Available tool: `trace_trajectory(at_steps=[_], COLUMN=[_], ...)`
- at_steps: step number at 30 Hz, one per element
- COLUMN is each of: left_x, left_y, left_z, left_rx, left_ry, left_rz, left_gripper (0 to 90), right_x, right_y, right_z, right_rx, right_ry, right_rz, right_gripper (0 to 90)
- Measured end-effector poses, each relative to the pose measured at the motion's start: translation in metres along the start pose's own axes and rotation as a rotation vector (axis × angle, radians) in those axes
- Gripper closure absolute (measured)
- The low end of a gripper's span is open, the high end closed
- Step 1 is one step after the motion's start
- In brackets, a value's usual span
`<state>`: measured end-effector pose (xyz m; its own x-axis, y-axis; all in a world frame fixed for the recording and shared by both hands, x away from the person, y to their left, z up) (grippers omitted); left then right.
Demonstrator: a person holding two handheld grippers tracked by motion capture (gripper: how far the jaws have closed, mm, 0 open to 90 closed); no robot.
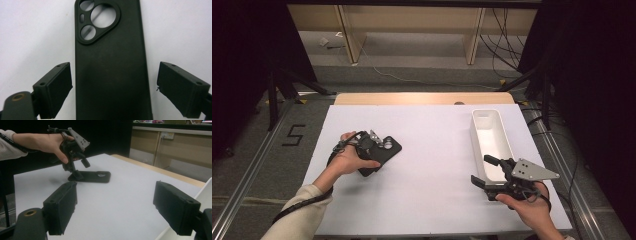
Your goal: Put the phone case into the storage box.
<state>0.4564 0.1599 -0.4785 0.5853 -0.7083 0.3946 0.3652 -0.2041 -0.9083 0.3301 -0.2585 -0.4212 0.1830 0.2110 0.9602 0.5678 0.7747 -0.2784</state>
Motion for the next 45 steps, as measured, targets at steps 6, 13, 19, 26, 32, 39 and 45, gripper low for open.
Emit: trace_trajectory(at_steps=[6, 13, 19, 26, 32, 39, 45], left_x=[-0.003, -0.005, -0.004, -0.001, 0.0, 0.002, 0.003], left_y=[0.006, 0.013, 0.016, 0.019, 0.022, 0.023, 0.023], left_z=[0.005, 0.007, 0.01, 0.013, 0.017, 0.019, 0.019], left_rx=[-0.005, -0.023, -0.044, -0.08, -0.127, -0.145, -0.145], left_ry=[-0.009, -0.009, -0.006, -0.026, -0.045, -0.048, -0.049], left_rz=[0.032, 0.059, 0.06, 0.068, 0.083, 0.103, 0.114], left_gripper=[9.8, 6.9, 5.0, 4.8, 5.7, 6.3, 7.0], right_x=[0.0, 0.0, -0.001, -0.001, -0.001, -0.001, -0.001], right_y=[0.0, 0.001, 0.002, 0.002, 0.002, 0.002, 0.002], right_z=[0.0, 0.0, 0.0, 0.001, 0.0, 0.0, 0.0], right_rx=[0.001, 0.005, 0.01, 0.009, 0.01, 0.01, 0.009], right_ry=[0.0, -0.004, -0.002, -0.003, -0.003, -0.004, -0.004], right_rz=[0.001, 0.007, 0.007, 0.009, 0.01, 0.01, 0.012], right_gripper=[20.6, 20.5, 20.4, 20.4, 20.3, 20.3, 20.3])
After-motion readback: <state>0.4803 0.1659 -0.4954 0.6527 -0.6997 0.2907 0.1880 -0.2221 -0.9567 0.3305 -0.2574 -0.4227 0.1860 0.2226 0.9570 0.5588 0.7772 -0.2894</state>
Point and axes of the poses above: each handheld gripper's, and its own axes: y roughly forward along the jaws, x roughly out of its top, z roughly to its left, the point moved 2 cm from there along y, roughly forward along the jaws, and after that the axes turned 3 degrees about z, right-handed, at the moved point
